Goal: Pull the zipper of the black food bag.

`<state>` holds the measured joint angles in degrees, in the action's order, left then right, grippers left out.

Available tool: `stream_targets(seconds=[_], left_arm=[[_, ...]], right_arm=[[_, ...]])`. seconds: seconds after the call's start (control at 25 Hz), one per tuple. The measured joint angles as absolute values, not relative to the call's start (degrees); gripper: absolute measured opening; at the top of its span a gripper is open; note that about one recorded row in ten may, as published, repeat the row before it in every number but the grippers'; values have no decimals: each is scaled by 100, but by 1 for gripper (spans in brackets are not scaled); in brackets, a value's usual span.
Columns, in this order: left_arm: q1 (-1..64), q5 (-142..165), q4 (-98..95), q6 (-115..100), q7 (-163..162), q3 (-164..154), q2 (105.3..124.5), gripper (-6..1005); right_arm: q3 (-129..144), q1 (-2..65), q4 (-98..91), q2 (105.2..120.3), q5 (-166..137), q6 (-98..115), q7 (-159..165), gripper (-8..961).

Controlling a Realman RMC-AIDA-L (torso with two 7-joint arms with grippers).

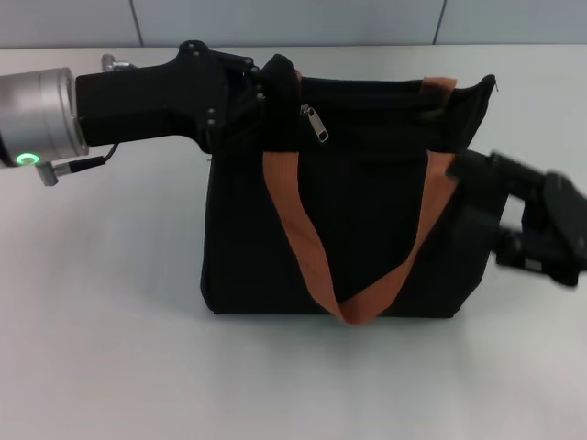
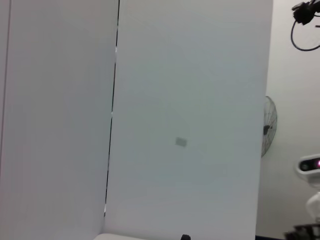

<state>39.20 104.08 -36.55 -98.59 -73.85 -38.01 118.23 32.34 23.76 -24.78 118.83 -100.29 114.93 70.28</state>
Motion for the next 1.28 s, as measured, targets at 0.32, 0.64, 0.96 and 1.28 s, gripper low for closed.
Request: stream_targets(seconds=[0.32, 0.64, 0.96, 1.28], left_arm=[[3899, 10380, -3657, -9914, -7361, -3818, 11847, 18], [3832, 10281, -3647, -9950, -7261, -3830, 11857, 18], [3833, 10273, -3647, -10058, -7146, -3860, 11856, 18], [3845, 10222, -3647, -10088, -7115, -3868, 11856, 18]], right_arm=[[3341, 3117, -2594, 11848, -9924, 11032, 8154, 832], [4145, 3551, -2833, 11868, -9950, 10049, 9170, 824], [4829, 3824, -2882, 11900, -9942, 9216, 9484, 682], [4842, 3870, -2956, 11917, -9938, 9018, 9400, 497]])
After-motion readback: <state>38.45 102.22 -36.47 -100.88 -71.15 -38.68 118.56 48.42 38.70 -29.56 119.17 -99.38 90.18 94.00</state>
